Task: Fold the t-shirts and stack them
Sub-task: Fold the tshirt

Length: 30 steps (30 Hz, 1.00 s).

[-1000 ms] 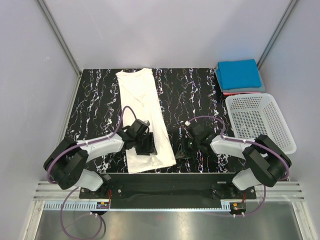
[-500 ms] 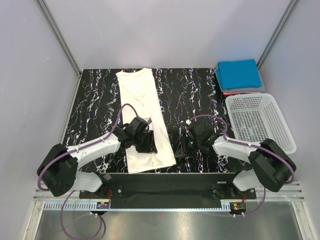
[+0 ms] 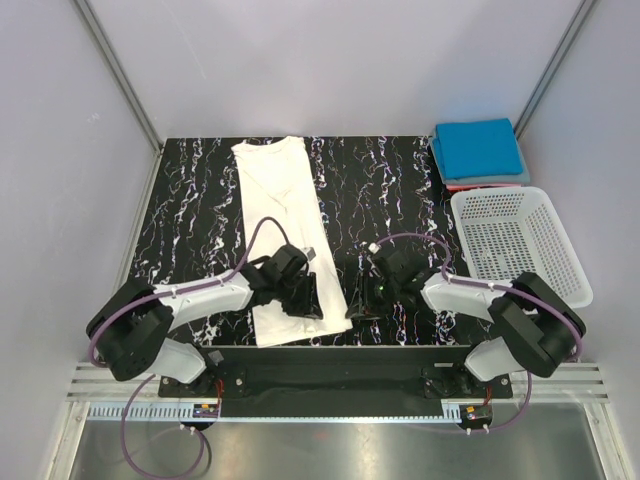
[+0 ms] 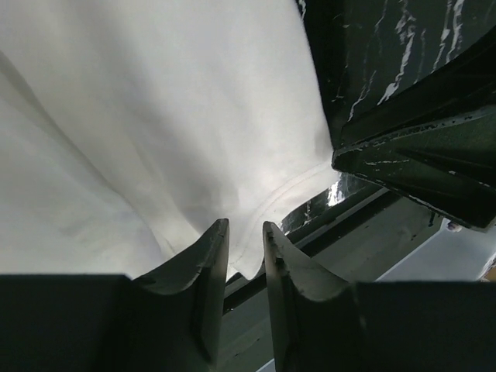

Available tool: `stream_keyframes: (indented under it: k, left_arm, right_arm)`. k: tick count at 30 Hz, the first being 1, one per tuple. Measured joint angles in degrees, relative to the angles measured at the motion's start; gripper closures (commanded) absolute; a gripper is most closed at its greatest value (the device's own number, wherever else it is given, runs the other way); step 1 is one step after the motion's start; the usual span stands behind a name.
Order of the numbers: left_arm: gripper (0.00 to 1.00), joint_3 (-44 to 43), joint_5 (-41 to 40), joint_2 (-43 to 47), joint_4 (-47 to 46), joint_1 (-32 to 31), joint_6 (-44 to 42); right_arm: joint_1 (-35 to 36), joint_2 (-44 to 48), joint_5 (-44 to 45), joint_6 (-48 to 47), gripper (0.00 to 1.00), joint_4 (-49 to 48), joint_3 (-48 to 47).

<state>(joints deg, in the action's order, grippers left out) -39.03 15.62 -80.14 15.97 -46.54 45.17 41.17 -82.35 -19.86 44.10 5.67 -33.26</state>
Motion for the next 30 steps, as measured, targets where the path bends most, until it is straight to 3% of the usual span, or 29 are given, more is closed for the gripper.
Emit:
stream_keyframes:
  k: [3,5,6,8,10,11,14,21,23,30]
  left_arm:
    - [0.76,0.28,-0.59,-0.96,0.79,-1.16,0.63]
    - [0.78,0.28,-1.31,-1.36,1.31,-1.84,1.03]
    - [0.78,0.28,-1.81,-1.51,1.73,-2.14,1.22]
    - [0.83,0.28,-2.93,-1.81,2.86,-2.73,1.53]
    - [0.89,0.28,-4.09,-1.88,4.0,-3.23,1.97]
    - [0.97,0.28,-4.5,-1.9,4.39,-3.5,2.27]
    - [1.0,0.28,-5.35,-2.12,4.68,-4.33,3.3]
    - [1.0,-0.02,-7.76,-2.12,5.16,-6.71,5.49]
    - [1.0,-0.42,-9.14,-2.12,5.88,-7.72,6.16]
    - [1.0,-1.81,-12.68,-2.12,9.46,-10.05,7.41]
  right_arm:
    - [0.37,-1.6,-2.14,0.72,0.64,-2.08,1.16]
    - [0.72,-1.81,-2.8,0.72,0.73,-3.45,1.7]
    - [0.85,-1.9,-2.89,0.76,0.79,-3.91,2.1]
    - [0.9,-1.9,-3.32,0.76,1.0,-4.66,3.06]
    - [0.92,-1.75,-3.58,1.22,1.0,-5.38,4.02]
    - [0.92,-1.49,-3.56,1.36,1.0,-5.9,4.46]
    - [0.94,-0.59,-3.58,1.81,1.0,-7.87,6.03]
    - [0.96,1.29,-3.58,2.93,0.9,-10.69,8.81]
    - [0.96,2.16,-3.48,3.37,0.74,-10.84,9.57]
    - [1.29,5.22,-1.05,2.36,0.6,-4.61,7.72]
